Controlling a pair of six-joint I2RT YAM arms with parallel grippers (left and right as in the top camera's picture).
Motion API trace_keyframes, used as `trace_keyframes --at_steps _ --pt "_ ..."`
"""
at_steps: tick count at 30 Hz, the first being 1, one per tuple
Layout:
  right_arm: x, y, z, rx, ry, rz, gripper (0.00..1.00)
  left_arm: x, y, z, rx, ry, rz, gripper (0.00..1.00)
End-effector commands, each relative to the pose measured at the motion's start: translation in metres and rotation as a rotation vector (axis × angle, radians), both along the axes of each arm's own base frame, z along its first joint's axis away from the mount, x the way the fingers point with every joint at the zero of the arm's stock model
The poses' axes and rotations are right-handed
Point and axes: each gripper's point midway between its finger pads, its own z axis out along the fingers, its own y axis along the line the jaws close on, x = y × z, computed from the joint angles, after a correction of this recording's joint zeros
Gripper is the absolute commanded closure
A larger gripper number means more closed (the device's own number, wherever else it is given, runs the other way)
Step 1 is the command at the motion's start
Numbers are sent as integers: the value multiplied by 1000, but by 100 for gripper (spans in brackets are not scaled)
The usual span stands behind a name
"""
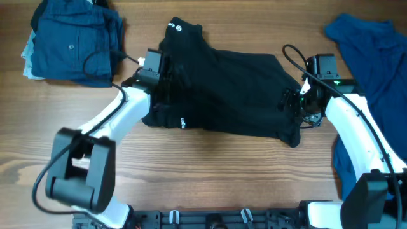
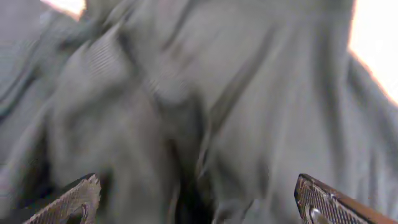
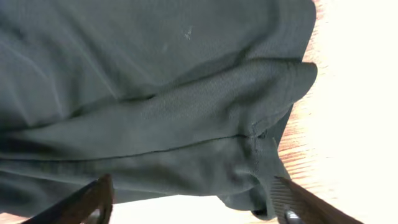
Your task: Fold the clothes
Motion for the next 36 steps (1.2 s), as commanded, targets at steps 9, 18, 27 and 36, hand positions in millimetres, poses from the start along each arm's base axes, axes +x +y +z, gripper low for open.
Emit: trace_keyframes --at_steps 9,18,27,36 --pt "4 3 3 21 -16 10 12 -69 33 0 74 239 8 0" --pt "1 5 2 33 -3 16 12 -70 48 -49 178 302 -11 0" --pt "-3 4 1 29 12 15 13 -113 111 -67 371 525 99 0" --pt "-1 4 2 29 5 15 13 -125 139 -56 399 575 168 0"
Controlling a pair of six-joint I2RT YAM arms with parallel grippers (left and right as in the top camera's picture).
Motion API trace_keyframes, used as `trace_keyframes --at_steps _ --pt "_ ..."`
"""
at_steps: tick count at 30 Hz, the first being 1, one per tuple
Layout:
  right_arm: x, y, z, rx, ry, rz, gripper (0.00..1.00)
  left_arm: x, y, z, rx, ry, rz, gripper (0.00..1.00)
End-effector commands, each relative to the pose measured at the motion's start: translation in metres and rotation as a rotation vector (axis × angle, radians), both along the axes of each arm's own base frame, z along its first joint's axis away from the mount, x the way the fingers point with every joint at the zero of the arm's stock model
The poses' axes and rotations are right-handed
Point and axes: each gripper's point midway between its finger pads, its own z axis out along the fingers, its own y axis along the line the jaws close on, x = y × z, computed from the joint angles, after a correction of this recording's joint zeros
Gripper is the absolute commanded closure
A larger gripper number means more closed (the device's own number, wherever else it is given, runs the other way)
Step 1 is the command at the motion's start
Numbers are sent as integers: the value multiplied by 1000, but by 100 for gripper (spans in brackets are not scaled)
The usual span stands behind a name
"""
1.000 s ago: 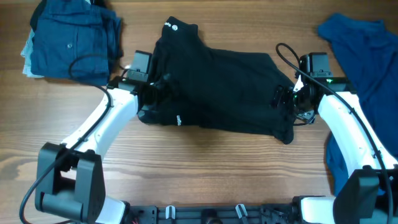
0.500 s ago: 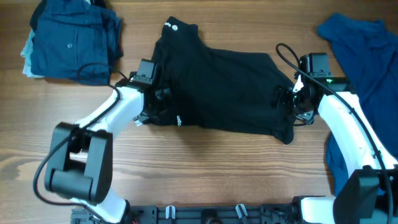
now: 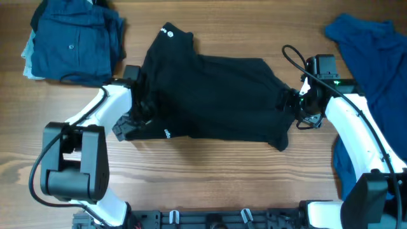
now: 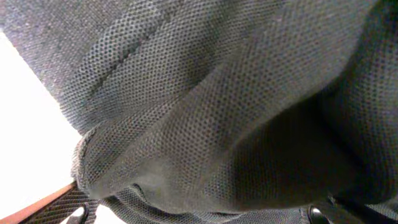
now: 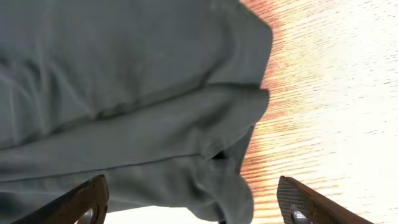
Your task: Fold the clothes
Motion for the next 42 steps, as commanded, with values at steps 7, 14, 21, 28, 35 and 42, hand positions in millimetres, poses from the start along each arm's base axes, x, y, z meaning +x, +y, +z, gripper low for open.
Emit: trace_keyframes --at_steps 7,14,21,28,35,42 --pt "-16 22 3 132 58 56 19 1 26 49 103 -138 15 0" --pt "-62 31 -18 182 222 73 25 3 24 58 86 -172 18 0" --pt "-73 49 -50 296 225 76 33 6 23 58 85 -185 18 0" --pt "-60 28 -63 175 197 -5 33 8 23 59 85 -194 19 0" --pt "-54 11 -76 76 198 -40 51 10 23 59 84 -201 18 0" --pt "-53 11 -88 70 226 -40 73 10 21 58 69 -199 16 0"
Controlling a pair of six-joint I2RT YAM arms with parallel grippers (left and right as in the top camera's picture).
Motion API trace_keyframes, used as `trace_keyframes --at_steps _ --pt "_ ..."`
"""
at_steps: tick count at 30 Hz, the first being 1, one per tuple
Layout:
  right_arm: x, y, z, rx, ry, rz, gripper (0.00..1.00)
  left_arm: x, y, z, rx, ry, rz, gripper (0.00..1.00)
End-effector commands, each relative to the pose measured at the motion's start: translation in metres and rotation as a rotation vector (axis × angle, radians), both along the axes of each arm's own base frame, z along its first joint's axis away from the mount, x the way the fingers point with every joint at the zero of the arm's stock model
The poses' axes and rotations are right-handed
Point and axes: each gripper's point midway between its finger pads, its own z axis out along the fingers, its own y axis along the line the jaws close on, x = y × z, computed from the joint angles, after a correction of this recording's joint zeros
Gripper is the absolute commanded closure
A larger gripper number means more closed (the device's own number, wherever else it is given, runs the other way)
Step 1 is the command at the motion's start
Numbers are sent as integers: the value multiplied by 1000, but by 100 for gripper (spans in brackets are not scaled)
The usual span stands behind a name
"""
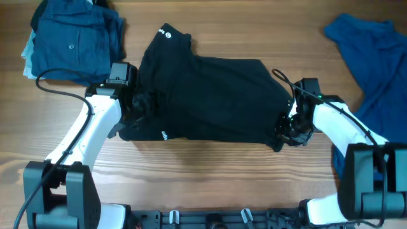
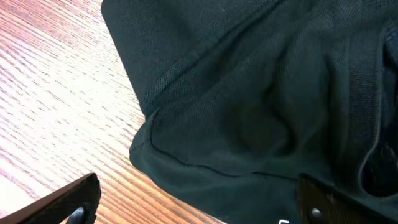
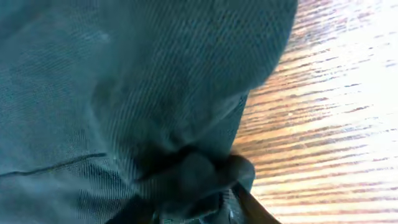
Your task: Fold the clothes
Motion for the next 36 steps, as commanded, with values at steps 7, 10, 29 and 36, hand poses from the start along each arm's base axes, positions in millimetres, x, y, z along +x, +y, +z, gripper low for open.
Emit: trace_keyframes --at_steps 7,10,29,36 --pt "30 -27 20 -156 -47 -9 92 1 -4 0 -32 -9 -2 0" --pt "40 -40 30 -230 -70 -12 94 1 -4 0 -32 -9 -3 0" --pt "56 -71 45 -409 -118 -61 21 8 -5 3 -35 -38 -4 0" --pt "120 -32 127 -190 -322 21 1 58 -41 81 -218 -292 -130 0"
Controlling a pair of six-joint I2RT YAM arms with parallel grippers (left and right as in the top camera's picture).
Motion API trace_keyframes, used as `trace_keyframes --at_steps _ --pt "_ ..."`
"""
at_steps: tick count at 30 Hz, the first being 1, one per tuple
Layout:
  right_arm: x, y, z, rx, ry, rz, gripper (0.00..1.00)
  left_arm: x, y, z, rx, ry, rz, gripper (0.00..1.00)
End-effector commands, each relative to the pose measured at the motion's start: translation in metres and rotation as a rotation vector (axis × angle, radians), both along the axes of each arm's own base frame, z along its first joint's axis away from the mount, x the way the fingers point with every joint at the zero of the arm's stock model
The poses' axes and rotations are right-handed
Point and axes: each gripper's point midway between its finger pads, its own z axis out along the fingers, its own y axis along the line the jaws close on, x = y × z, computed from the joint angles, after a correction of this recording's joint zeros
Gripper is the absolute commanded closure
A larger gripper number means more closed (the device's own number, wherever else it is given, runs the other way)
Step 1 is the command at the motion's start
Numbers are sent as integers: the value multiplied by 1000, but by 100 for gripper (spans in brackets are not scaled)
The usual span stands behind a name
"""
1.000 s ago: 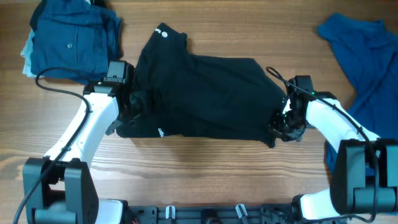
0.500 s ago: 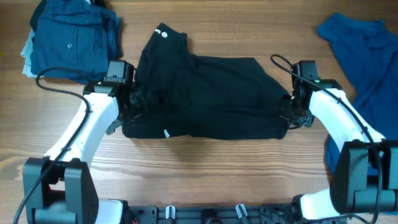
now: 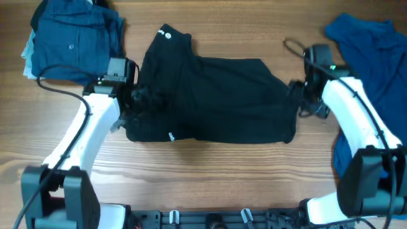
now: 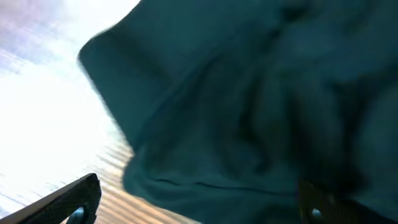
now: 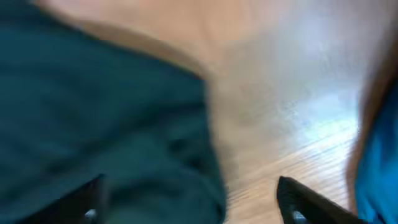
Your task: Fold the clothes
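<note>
A black garment (image 3: 210, 95) lies spread flat across the middle of the table, with its waistband and white logo at the top left. My left gripper (image 3: 140, 98) hovers open over the garment's left edge. In the left wrist view the left gripper (image 4: 198, 186) has dark fabric (image 4: 249, 112) beneath its wide-apart fingers. My right gripper (image 3: 297, 95) is open at the garment's right edge. The blurred right wrist view shows the right gripper (image 5: 191, 183) half over cloth (image 5: 93, 124) and half over bare wood.
A stack of folded blue clothes (image 3: 70, 38) sits at the back left. A loose blue garment (image 3: 375, 70) lies along the right side, close behind the right arm. The wooden table (image 3: 210, 178) shows bare in front of the black garment.
My right gripper was shut on the garment's lower right corner; now it is open and higher up at the right edge. That corner lies flat and further right. The left gripper barely moved.
First both grippers were open over the rumpled, skewed garment's sides. Then the garment lay further left, with my left gripper pressed into its lower left corner. Later the right gripper held the lower right corner. Now the garment's bottom edge is straight and both grippers are open.
</note>
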Motion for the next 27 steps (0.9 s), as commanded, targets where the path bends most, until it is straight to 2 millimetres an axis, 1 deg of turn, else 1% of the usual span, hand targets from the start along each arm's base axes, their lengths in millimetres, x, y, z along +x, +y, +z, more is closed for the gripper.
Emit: trace_keyframes --at_steps 1,4,6,8,10,11,13,16,18,19,20,22,23,24,25,27 --pt "44 25 52 126 -168 113 0 48 -34 79 -184 -267 -99 0" --pt "67 30 78 146 -268 140 1 80 -59 116 -310 -413 -157 1" --pt "76 30 83 144 -296 141 0 98 -61 122 -335 -455 -121 2" --pt "86 26 79 142 -305 133 0 118 -73 121 -402 -471 -129 5" --pt "95 24 74 164 -300 152 0 134 -88 118 -474 -459 -153 5" --pt "100 21 69 182 -290 158 0 146 -95 115 -497 -448 -165 5" --pt "111 17 58 224 -265 176 0 171 -109 110 -510 -438 -199 5" --pt "121 6 42 226 -234 151 0 206 -128 104 -502 -451 -257 5" --pt "122 5 30 234 -209 157 0 231 -139 96 -494 -464 -275 5" --pt "121 5 23 231 -191 170 0 245 -145 88 -493 -469 -282 6" --pt "121 6 18 230 -178 185 0 254 -149 83 -485 -473 -283 6" --pt "120 6 7 234 -151 186 0 274 -155 63 -463 -485 -283 6" --pt "118 6 5 236 -141 184 0 280 -158 54 -461 -489 -285 6" --pt "114 7 1 238 -123 184 0 285 -161 40 -461 -485 -279 6" --pt "112 7 -1 239 -116 183 0 286 -161 30 -451 -476 -274 7" --pt "112 7 -1 240 -117 180 0 287 -158 17 -429 -460 -262 7"
